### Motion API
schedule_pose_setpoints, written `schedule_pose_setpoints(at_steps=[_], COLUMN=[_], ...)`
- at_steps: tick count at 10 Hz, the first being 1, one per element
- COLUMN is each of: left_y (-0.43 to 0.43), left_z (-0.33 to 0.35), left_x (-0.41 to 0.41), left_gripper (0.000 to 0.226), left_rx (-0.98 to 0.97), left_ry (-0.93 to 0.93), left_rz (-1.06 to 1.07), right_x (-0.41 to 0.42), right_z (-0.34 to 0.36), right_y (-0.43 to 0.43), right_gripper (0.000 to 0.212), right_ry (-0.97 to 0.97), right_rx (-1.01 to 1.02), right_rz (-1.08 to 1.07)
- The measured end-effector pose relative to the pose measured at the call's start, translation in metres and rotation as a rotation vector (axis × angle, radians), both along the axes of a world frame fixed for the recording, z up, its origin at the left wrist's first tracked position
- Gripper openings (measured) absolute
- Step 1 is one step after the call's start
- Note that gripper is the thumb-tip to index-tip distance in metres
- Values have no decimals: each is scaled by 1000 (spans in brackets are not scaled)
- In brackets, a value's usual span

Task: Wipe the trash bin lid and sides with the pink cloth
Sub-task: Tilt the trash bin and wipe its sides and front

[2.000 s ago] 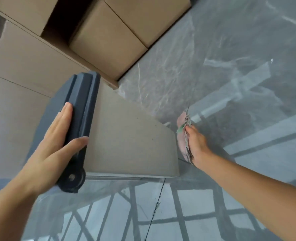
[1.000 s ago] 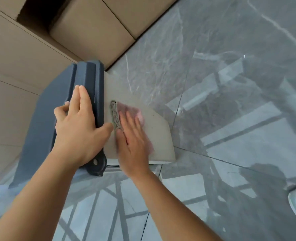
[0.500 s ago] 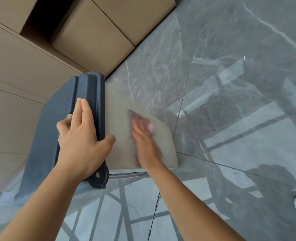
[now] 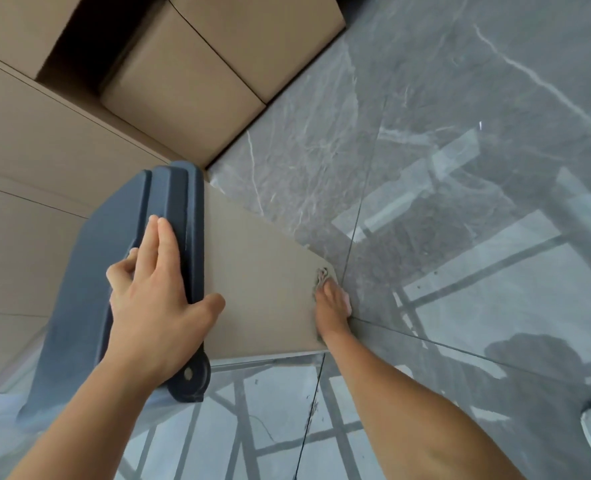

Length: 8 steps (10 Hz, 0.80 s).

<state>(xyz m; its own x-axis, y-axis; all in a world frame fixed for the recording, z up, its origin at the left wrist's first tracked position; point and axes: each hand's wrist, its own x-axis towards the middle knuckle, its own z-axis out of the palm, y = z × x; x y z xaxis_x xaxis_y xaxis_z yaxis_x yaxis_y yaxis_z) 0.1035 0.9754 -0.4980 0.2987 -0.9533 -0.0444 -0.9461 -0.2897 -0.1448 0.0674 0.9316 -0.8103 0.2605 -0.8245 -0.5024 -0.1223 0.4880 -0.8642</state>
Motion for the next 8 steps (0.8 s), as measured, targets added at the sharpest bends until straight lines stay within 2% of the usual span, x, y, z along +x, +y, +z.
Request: schedule_pose_setpoints(at_steps=[1,2,3,4,5,6,7,8], left_y=[2,2,2,1,0,1,1,1], left_z=[0,1,2,-1,-2,-3,-2,-2], left_x=[1,-3,-5,1,4,1,1,1], left_gripper=[89,90,78,63,65,70,70,75], left_rx=[5,-5,-42,-88,-89,-76,-84,-80], left_ry=[1,37,104,155,149,125,131,127], left_rz=[2,-17,-2,7,14,8,10,23], right_x=[-15,-3,6,4,-3,-20,-25,-20], right_z=[31,102,171,178,126,51,24,45], right_y=[32,32,33,0,-26,-19,32,72], right_gripper=[53,55,58,59,50,49,51,53], right_ry=[-19,-263,-392,-413,-252,-63,-51,-167], right_rx=[3,-326,-642,-719,-630,-213,2,28], right_rz=[13,-38,-74,-105,-35,74,35,-67])
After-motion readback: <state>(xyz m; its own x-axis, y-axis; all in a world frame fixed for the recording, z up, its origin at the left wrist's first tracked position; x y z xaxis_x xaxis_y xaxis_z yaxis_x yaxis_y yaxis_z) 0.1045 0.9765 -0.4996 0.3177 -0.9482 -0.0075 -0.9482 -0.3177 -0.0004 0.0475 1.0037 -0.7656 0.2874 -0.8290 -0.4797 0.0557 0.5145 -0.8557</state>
